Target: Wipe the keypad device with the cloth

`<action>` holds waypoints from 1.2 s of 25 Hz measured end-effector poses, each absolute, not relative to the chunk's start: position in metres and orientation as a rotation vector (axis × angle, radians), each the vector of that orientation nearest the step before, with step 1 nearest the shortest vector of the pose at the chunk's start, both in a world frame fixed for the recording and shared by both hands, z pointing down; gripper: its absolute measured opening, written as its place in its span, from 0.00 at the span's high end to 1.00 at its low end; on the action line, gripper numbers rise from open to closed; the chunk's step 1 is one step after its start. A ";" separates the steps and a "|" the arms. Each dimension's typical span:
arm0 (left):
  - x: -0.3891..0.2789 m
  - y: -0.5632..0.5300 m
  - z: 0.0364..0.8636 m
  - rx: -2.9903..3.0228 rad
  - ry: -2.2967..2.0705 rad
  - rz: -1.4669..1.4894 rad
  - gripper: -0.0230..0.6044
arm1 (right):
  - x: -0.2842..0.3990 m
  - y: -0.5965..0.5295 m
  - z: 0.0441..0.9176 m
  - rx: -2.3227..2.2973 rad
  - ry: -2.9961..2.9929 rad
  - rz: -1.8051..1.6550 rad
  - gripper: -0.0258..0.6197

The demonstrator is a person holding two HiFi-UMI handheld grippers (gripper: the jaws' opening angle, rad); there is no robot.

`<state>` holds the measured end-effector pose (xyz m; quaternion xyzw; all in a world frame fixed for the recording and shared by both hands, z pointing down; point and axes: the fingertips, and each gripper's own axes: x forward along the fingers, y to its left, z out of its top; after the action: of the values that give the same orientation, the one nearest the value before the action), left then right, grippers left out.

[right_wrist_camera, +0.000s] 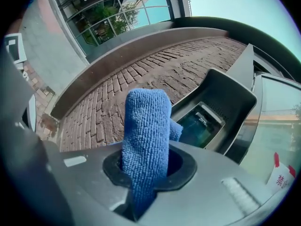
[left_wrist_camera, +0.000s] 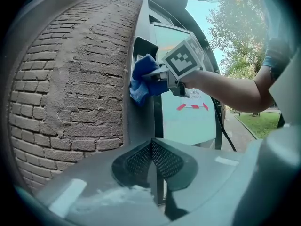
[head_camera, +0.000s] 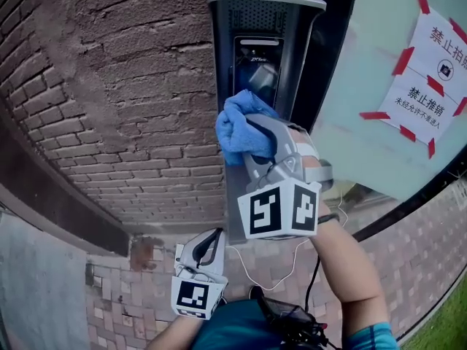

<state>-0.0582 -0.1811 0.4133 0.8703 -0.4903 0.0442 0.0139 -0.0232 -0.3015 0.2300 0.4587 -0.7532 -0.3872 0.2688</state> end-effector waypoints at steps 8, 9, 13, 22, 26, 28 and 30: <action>-0.052 -0.179 0.416 2.721 -1.507 0.148 0.98 | -0.009 -0.285 0.170 1.344 -2.102 -1.118 0.88; -0.051 -0.179 0.415 2.724 -1.508 0.146 0.98 | -0.006 -0.282 0.155 1.379 -2.104 -1.143 0.88; -0.051 -0.179 0.413 2.726 -1.512 0.139 0.98 | 0.008 -0.280 0.101 1.503 -2.132 -1.244 0.88; -0.050 -0.182 0.414 2.728 -1.504 0.140 0.98 | 0.025 -0.303 0.113 1.523 -2.080 -1.137 0.88; -0.049 -0.185 0.416 2.728 -1.494 0.146 0.98 | 0.025 -0.306 0.143 1.503 -2.107 -1.063 0.88; -0.047 -0.186 0.416 2.731 -1.487 0.150 0.98 | 0.024 -0.307 0.159 1.490 -2.123 -1.025 0.88; -0.046 -0.187 0.417 2.732 -1.481 0.152 0.98 | 0.023 -0.309 0.174 1.478 -2.135 -0.991 0.88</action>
<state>-0.0459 -0.1873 0.4173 0.8780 -0.4760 0.0490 0.0150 0.0230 -0.3088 0.1744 0.5231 -0.7556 -0.3506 0.1803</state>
